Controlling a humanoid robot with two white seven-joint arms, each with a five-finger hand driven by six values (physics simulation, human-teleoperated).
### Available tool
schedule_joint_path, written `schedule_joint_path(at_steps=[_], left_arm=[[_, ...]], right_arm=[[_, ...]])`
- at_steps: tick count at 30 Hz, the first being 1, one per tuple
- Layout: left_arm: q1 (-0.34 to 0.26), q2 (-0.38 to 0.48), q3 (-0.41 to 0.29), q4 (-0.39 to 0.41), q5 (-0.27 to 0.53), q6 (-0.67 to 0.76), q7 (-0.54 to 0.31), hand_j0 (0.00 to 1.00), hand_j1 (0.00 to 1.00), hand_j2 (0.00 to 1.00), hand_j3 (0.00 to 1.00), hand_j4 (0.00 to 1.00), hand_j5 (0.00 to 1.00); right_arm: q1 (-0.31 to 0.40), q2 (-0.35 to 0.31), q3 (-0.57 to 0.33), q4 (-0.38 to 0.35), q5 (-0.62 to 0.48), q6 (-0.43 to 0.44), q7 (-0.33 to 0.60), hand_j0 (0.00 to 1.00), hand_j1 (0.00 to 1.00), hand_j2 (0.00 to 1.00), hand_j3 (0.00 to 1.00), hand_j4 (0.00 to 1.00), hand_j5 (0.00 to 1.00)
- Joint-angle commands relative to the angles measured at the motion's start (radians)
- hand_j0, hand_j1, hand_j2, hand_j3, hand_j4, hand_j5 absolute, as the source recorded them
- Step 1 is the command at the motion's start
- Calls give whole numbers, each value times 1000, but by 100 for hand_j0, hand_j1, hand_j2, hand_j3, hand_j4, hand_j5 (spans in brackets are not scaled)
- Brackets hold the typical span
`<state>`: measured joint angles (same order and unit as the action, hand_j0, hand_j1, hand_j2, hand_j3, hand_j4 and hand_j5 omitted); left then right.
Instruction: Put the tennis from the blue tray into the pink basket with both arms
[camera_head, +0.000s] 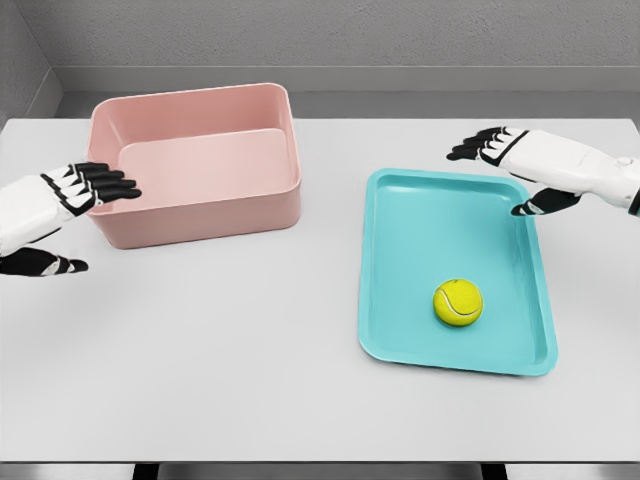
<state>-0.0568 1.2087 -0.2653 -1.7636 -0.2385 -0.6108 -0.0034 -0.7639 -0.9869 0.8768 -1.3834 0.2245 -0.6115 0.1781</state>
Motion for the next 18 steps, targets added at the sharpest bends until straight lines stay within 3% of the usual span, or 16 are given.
schedule_joint_path(at_steps=[1, 3, 11, 18], left_arm=[[-2, 3, 0, -2, -45, 0, -50, 100, 100, 100, 100, 100, 100], [-5, -3, -2, -2, -94, 0, -139, 100, 100, 100, 100, 100, 100], [-5, -61, -31, -2, -139, 0, -142, 100, 100, 100, 100, 100, 100], [-5, -63, -31, -2, -139, 0, -142, 100, 100, 100, 100, 100, 100]], right_arm=[[0, -1, -1, -2, -7, 1, 0, 100, 100, 100, 100, 100, 100], [0, -3, 1, -2, -7, 1, 0, 100, 100, 100, 100, 100, 100], [17, -107, 2, -71, -7, 1, 0, 100, 100, 100, 100, 100, 100], [71, -102, 1, -72, -7, 1, 12, 100, 100, 100, 100, 100, 100]])
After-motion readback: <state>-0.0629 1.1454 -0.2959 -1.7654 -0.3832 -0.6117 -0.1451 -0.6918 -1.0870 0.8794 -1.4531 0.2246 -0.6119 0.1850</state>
